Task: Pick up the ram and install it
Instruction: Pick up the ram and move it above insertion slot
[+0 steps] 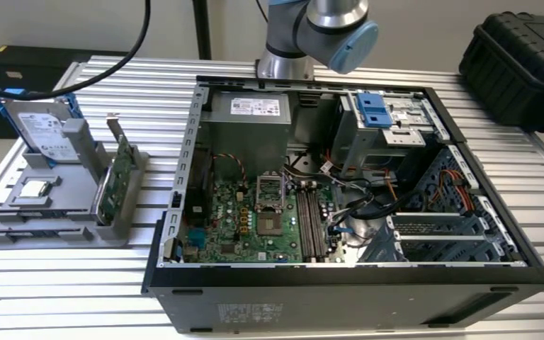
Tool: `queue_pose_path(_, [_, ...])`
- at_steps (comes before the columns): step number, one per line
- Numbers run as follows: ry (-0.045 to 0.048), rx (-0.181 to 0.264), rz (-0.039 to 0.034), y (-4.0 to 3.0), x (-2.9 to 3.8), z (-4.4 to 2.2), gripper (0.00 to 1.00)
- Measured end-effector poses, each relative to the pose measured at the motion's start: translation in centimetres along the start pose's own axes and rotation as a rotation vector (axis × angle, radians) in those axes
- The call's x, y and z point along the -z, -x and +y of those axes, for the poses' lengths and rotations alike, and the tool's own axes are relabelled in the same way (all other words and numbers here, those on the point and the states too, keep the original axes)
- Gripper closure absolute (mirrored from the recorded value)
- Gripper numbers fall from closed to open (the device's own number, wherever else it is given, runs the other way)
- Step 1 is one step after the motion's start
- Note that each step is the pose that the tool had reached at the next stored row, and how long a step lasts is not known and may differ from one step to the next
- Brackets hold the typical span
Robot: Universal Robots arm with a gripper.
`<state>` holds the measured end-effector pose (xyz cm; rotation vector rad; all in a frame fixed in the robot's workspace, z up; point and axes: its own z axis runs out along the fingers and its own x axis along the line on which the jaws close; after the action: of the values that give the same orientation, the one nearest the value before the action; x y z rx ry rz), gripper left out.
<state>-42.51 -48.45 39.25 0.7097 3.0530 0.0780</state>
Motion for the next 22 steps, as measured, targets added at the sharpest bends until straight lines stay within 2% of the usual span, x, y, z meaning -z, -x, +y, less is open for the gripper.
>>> queue_pose_path(22, [0.0003,-0.075,-0.0037,0.00,0.00,0.00,1.00])
